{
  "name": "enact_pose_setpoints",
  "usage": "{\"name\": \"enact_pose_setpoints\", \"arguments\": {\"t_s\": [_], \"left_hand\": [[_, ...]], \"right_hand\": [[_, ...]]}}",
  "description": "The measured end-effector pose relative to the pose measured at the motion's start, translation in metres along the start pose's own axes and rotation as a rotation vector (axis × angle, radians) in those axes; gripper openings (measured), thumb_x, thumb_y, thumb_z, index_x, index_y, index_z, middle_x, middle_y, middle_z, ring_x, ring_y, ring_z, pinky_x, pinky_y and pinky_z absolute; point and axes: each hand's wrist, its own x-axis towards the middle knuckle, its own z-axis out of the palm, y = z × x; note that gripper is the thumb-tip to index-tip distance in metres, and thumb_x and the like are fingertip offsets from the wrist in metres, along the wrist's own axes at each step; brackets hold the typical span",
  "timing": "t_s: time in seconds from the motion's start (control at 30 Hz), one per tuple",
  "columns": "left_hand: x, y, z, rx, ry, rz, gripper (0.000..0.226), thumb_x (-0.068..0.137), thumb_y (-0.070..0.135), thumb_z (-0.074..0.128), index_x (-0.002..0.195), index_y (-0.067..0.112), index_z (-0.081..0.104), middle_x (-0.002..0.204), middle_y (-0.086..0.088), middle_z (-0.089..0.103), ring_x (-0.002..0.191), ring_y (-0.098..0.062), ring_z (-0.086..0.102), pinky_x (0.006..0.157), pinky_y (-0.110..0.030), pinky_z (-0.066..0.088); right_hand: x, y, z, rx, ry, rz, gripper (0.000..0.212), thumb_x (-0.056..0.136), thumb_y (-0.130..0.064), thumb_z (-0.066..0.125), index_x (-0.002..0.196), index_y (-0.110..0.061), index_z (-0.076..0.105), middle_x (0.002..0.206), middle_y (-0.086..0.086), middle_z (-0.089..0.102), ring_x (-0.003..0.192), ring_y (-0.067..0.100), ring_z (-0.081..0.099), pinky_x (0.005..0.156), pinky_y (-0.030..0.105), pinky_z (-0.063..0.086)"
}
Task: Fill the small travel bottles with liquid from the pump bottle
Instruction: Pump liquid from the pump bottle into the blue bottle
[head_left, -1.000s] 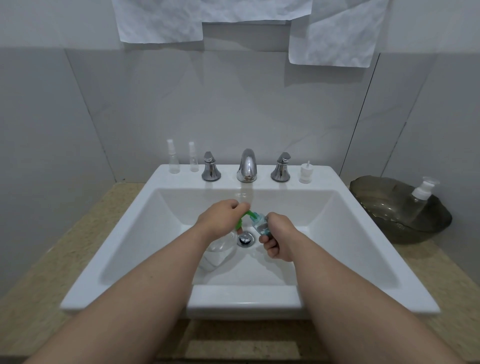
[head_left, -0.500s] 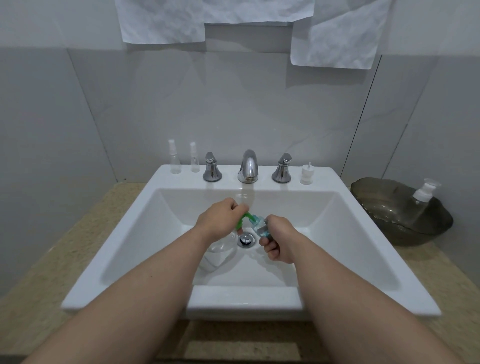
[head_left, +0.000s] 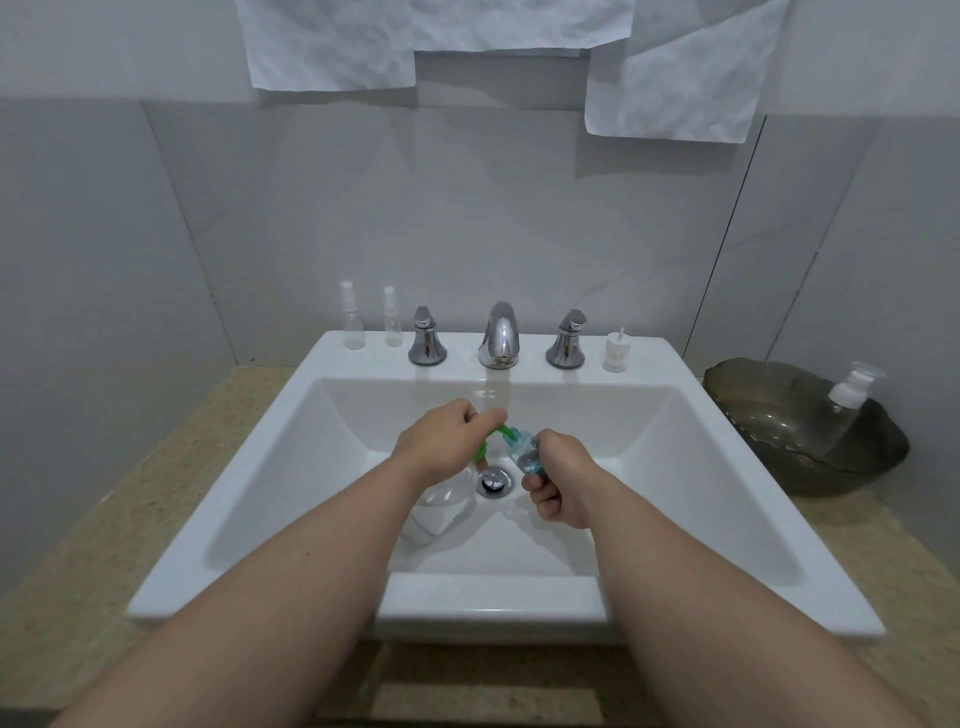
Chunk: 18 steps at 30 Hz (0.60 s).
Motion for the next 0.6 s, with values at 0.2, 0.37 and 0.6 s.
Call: {"name": "enact_pose_setpoints", "arguments": {"t_s": [0.2, 0.37, 0.6], "left_hand": [[0.0025, -0.001, 0.0012, -0.02, -0.006, -0.005, 0.05, 0.092, 0.066, 0.046, 0.096, 0.017, 0.059, 0.071, 0.012, 0.076, 0.081, -0.016, 0.063, 0.085, -0.041, 0.048], [0.0038, -0.0011, 0.0011, -0.035, -0.024, -0.003, 0.044, 0.09, 0.062, 0.046, 0.094, 0.02, 0.059, 0.07, 0.01, 0.075, 0.077, -0.017, 0.061, 0.084, -0.043, 0.049], [0.0056, -0.0005, 0.0013, -0.077, -0.05, -0.001, 0.038, 0.082, 0.055, 0.049, 0.094, 0.019, 0.057, 0.07, 0.007, 0.076, 0.071, -0.017, 0.061, 0.078, -0.042, 0.05]], "right_hand": [[-0.0007, -0.0006, 0.0, -0.005, -0.006, 0.001, 0.018, 0.085, -0.014, 0.027, 0.084, -0.018, 0.044, 0.057, 0.003, 0.034, 0.05, 0.016, 0.015, 0.048, 0.023, 0.015], [-0.0003, -0.0002, 0.0007, -0.018, -0.004, 0.008, 0.019, 0.086, -0.016, 0.028, 0.084, -0.018, 0.046, 0.054, 0.002, 0.035, 0.048, 0.016, 0.015, 0.048, 0.022, 0.016], [-0.0008, 0.0007, 0.0008, -0.048, -0.007, 0.032, 0.021, 0.086, -0.015, 0.026, 0.079, -0.019, 0.046, 0.055, 0.002, 0.035, 0.047, 0.015, 0.015, 0.049, 0.023, 0.015]]}}
